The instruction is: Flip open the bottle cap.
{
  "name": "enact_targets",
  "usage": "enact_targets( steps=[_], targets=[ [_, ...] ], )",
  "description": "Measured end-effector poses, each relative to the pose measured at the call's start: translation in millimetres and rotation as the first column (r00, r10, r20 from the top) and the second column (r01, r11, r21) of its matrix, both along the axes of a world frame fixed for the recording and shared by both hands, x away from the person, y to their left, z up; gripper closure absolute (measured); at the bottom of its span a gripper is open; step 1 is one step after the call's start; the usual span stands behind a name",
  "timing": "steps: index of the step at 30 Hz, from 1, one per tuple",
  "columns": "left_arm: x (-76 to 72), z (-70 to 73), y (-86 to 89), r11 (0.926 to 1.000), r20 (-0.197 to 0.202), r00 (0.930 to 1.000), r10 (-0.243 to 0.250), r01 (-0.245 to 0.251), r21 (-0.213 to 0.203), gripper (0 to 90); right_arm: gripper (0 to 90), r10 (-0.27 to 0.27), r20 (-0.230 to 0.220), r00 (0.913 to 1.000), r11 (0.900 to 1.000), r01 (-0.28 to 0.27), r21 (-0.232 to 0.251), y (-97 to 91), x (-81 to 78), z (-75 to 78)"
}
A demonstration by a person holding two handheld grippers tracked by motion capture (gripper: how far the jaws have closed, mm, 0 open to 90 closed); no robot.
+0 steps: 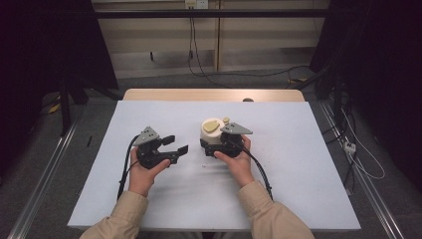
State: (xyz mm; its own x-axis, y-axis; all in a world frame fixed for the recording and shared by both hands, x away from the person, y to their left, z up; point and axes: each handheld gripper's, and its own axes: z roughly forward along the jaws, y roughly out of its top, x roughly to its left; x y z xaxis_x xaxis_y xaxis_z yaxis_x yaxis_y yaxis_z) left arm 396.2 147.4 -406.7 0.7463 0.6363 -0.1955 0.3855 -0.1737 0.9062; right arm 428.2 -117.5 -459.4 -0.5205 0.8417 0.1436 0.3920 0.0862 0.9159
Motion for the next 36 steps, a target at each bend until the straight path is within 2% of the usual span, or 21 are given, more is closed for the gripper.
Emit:
enact_targets(
  steps=[3, 9, 16, 19, 29, 36],
  targets=[
    [1.7, 0.8, -2.5, 0.9999, -0.005, 0.9999, -0.010, 0.010, -0.007, 34.5, 3.1, 0.000, 0.000, 1.0000, 1.0000, 0.000, 0.000, 0.0, 0.0, 0.0],
    [4.9, 1.5, -7.9, 0.9994, -0.010, 0.9994, -0.033, 0.033, 0.010, 39.5, 3.1, 0.000, 0.002, 1.0000, 1.0000, 0.000, 0.000, 0.1, 0.0, -0.2],
    [8.1, 3.9, -12.1, 0.9992, -0.012, 0.9994, -0.031, 0.031, 0.023, 48.8, 3.1, -0.001, 0.001, 1.0000, 1.0000, 0.001, -0.003, 0.2, -0.3, -0.1],
    [9.5, 5.9, -13.2, 0.9995, -0.014, 0.9996, -0.026, 0.026, 0.015, 53.1, 3.1, -0.003, 0.000, 1.0000, 1.0000, 0.003, -0.004, 0.4, -0.5, 0.0],
    [16.0, 9.4, -19.3, 0.9992, -0.018, 0.9996, -0.022, 0.022, 0.032, 56.9, 3.1, -0.003, 0.000, 1.0000, 1.0000, 0.003, -0.005, 0.5, -0.6, 0.0],
    [20.1, 12.6, -22.9, 0.9989, -0.032, 0.9988, -0.036, 0.037, 0.028, 68.9, 3.1, -0.004, 0.001, 1.0000, 1.0000, 0.004, -0.004, 0.5, -0.7, -0.4]
  ],
)
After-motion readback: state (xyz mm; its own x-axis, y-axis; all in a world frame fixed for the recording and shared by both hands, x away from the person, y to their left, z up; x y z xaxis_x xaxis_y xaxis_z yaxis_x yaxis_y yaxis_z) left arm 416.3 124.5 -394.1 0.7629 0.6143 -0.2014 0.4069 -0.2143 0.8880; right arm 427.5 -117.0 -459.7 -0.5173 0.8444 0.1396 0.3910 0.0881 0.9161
